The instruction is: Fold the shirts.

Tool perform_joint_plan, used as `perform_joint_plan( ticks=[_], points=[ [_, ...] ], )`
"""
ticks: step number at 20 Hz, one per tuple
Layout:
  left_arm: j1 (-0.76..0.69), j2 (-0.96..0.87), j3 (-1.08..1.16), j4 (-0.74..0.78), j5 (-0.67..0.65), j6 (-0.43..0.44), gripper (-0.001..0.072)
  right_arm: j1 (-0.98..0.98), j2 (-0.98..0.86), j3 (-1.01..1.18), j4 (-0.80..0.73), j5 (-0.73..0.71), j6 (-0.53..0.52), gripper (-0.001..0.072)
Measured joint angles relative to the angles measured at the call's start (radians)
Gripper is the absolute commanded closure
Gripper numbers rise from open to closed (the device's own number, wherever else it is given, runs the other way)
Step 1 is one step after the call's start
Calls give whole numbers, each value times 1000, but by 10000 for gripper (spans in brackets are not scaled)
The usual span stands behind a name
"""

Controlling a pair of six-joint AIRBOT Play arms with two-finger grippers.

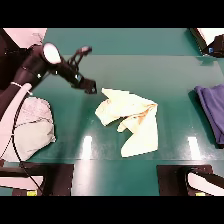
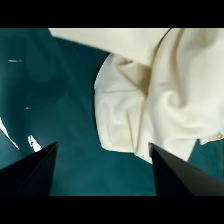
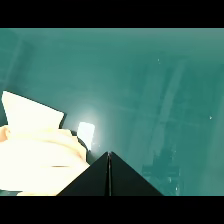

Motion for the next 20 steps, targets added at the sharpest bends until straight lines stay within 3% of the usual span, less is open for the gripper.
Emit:
perform_joint_plan(
  ticks=[4,9,10,12,13,17,20],
  points=[
    [31,-41,-179,-117,96,96,57,0,0,0,0,4,0,696],
    [12,-101,-237,-278,161,181,59,0,0,0,0,19,0,695],
    [2,-108,-240,-296,170,187,122,0,0,0,0,22,0,695],
    [-19,-118,-246,-299,199,196,588,0,0,0,1,26,0,695],
    [-27,-121,-248,-300,211,199,681,0,0,0,1,28,0,695],
    [-17,-113,-218,-330,196,193,683,0,5,-24,1,58,0,695],
    [38,-53,-153,-310,153,175,682,0,47,-166,1,65,0,694]
  ],
)
